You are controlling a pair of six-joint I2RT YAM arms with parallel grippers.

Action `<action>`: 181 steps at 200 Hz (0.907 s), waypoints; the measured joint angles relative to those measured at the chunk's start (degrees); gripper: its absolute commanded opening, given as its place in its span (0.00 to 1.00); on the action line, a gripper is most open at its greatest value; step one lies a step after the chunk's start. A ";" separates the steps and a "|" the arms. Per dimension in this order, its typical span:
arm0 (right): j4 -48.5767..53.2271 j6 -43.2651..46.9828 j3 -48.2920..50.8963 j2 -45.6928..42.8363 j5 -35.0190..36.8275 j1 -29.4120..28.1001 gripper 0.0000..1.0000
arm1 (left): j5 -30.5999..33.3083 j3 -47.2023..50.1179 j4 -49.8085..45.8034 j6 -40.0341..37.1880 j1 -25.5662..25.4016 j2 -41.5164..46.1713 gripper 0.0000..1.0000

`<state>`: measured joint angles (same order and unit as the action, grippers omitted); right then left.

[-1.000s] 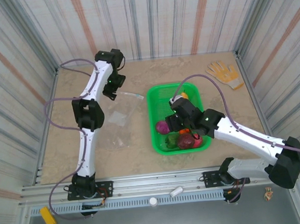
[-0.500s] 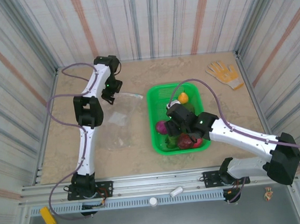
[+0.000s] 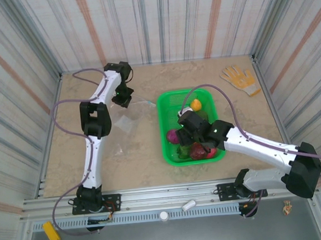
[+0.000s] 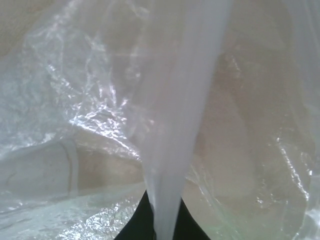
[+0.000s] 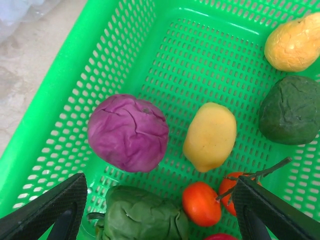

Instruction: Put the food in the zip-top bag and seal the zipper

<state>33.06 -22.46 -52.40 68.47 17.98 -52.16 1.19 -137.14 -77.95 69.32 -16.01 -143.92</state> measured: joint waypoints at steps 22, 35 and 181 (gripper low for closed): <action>0.48 -0.02 -1.81 -0.76 -0.17 0.02 0.79 | 0.46 2.27 3.87 -7.98 -1.49 4.90 0.00; 2.10 -0.46 -4.35 -0.66 -0.17 0.11 0.81 | -0.57 6.27 7.85 -13.88 -2.69 9.90 0.00; -2.14 -6.08 -23.85 7.74 -30.05 1.62 0.86 | -12.28 56.65 28.85 -51.63 -14.71 68.15 0.00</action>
<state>30.92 -28.53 -76.25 76.20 -12.08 -50.54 -11.09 -80.49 -49.10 17.69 -30.72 -75.77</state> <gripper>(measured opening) 0.855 0.049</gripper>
